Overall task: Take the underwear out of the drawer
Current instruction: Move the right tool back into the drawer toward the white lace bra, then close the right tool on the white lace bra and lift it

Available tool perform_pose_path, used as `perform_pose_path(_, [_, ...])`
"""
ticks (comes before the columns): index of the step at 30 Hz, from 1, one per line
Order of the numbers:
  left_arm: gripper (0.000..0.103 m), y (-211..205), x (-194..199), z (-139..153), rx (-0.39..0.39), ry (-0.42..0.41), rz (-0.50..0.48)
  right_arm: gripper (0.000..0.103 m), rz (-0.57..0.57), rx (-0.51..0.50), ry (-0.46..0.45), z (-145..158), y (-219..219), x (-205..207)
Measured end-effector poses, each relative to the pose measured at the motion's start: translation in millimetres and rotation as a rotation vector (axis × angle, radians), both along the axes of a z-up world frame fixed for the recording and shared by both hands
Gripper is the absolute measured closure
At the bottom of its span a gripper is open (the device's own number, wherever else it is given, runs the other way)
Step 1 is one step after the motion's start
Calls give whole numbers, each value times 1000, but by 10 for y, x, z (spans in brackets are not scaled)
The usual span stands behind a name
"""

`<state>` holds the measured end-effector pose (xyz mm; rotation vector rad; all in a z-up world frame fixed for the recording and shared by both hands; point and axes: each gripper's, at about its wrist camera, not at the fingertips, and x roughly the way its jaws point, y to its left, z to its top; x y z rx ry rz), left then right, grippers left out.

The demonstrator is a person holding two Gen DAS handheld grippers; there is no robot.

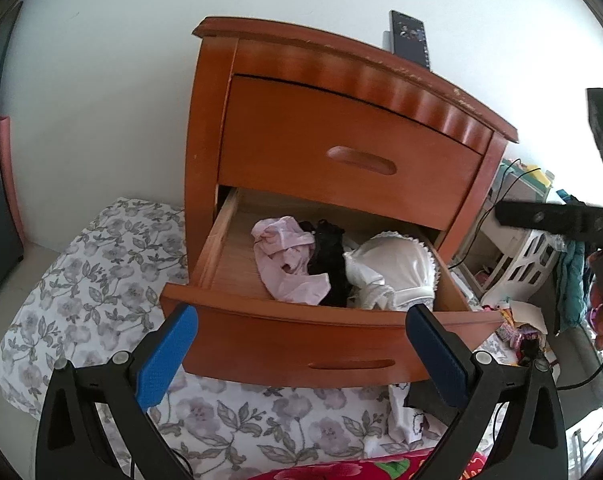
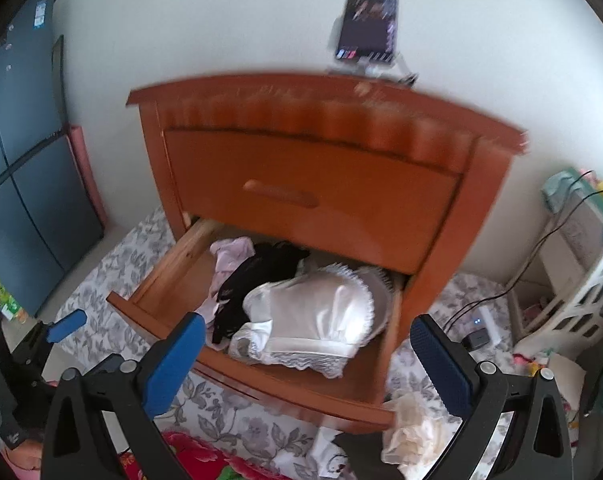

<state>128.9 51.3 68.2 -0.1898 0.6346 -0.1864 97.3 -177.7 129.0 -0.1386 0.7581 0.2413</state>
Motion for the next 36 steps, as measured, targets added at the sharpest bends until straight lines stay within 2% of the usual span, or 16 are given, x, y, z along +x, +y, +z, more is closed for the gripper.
perform_pose_path(4, [0, 11, 36, -56, 5, 8, -6, 0, 43, -60, 65, -287, 245, 195])
perform_pose_path(11, [0, 23, 96, -144, 12, 17, -23, 1, 66, -82, 174, -681, 439, 493])
perform_pose_path(20, [0, 42, 189, -267, 15, 38, -35, 19, 89, -116, 280, -1107, 647, 734])
perform_pose_path(28, [0, 63, 234, -336, 12, 51, -35, 41, 64, -143, 334, -1352, 698, 944])
perform_pose_path(33, [0, 69, 258, -364, 14, 60, -33, 47, 61, -125, 344, -1412, 698, 986])
perform_pose_path(36, [0, 62, 256, -356, 14, 58, -34, 62, 51, -148, 345, -1414, 690, 994])
